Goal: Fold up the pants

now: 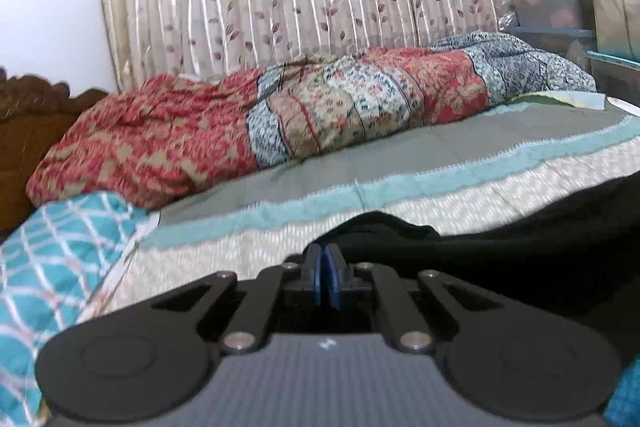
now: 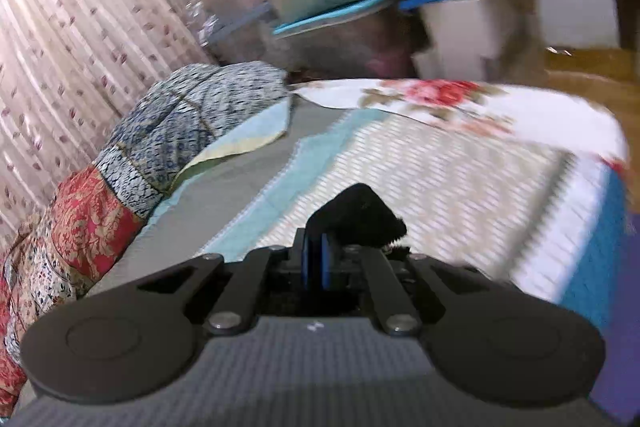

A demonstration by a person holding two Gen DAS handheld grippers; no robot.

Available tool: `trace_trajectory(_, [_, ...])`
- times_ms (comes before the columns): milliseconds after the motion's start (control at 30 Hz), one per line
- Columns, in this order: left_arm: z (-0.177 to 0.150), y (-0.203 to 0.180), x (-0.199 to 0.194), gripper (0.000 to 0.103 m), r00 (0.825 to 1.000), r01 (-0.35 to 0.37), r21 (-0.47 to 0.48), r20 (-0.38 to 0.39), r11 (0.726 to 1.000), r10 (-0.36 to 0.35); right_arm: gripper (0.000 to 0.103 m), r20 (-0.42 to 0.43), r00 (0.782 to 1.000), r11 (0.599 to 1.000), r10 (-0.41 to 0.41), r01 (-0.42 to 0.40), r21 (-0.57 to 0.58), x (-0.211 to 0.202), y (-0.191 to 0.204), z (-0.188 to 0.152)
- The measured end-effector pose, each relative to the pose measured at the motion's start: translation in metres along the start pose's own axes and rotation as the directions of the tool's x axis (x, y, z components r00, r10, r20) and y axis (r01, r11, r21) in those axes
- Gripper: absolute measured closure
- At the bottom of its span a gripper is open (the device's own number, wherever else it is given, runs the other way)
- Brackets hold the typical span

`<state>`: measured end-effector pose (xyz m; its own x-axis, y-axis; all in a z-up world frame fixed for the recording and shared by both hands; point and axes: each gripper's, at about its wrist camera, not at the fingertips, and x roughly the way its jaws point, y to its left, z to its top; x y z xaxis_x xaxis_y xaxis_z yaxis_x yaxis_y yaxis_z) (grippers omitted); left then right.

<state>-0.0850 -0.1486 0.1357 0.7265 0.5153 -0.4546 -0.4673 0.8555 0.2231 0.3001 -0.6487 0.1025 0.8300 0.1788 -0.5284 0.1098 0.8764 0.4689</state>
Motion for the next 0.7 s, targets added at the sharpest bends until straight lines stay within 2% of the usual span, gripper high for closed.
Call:
trace_trajectory(167, [-0.032, -0.006, -0.026, 0.099, 0.999, 0.009, -0.03, -0.051, 1.0, -0.011, 0.094, 0.003, 0.998, 0.995, -0.055, 0.055, 0.086, -0.025, -0.045, -0.03])
trace_trajectory(267, [-0.047, -0.009, -0.033, 0.099, 0.996, 0.011, -0.06, -0.086, 0.998, -0.017, 0.094, -0.016, 0.995, 0.988, -0.096, 0.097, 0.121, -0.027, -0.063, -0.046])
trace_trajectory(400, [-0.062, -0.016, -0.036, 0.096, 0.99, -0.005, -0.086, -0.138, 0.996, -0.007, 0.094, -0.019, 0.99, 0.985, -0.14, 0.141, 0.1, -0.022, -0.067, -0.059])
trace_trajectory(467, [-0.07, -0.017, -0.036, 0.094, 0.985, 0.01, -0.09, -0.169, 0.996, -0.026, 0.093, -0.029, 0.984, 0.983, -0.174, 0.176, 0.061, -0.016, -0.065, -0.064])
trace_trajectory(533, [-0.075, -0.011, -0.042, 0.092, 0.982, 0.037, -0.133, -0.181, 0.99, -0.061, 0.087, -0.065, 0.98, 0.977, -0.19, 0.195, 0.086, -0.009, -0.069, -0.066])
trace_trajectory(567, [-0.077, -0.004, -0.045, 0.09, 0.981, 0.043, -0.168, -0.182, 0.985, -0.074, 0.08, -0.067, 0.98, 0.974, -0.189, 0.196, 0.117, -0.013, -0.08, -0.069])
trace_trajectory(600, [-0.078, 0.005, -0.048, 0.087, 0.98, 0.043, -0.217, -0.179, 0.975, -0.084, 0.065, -0.056, 0.981, 0.969, -0.185, 0.192, 0.154, -0.018, -0.084, -0.07])
trace_trajectory(633, [-0.079, 0.016, -0.051, 0.075, 0.98, 0.036, -0.271, -0.178, 0.962, -0.087, 0.058, -0.033, 0.979, 0.962, -0.201, 0.203, 0.181, -0.027, -0.086, -0.071])
trace_trajectory(667, [-0.08, 0.031, -0.051, 0.063, 0.98, 0.025, -0.342, -0.178, 0.939, -0.091, 0.057, 0.001, 0.974, 0.956, -0.227, 0.223, 0.192, -0.038, -0.086, -0.073])
trace_trajectory(700, [-0.081, 0.044, -0.05, 0.058, 0.979, 0.018, -0.406, -0.18, 0.914, -0.099, 0.057, 0.044, 0.969, 0.954, -0.244, 0.232, 0.187, -0.049, -0.084, -0.076])
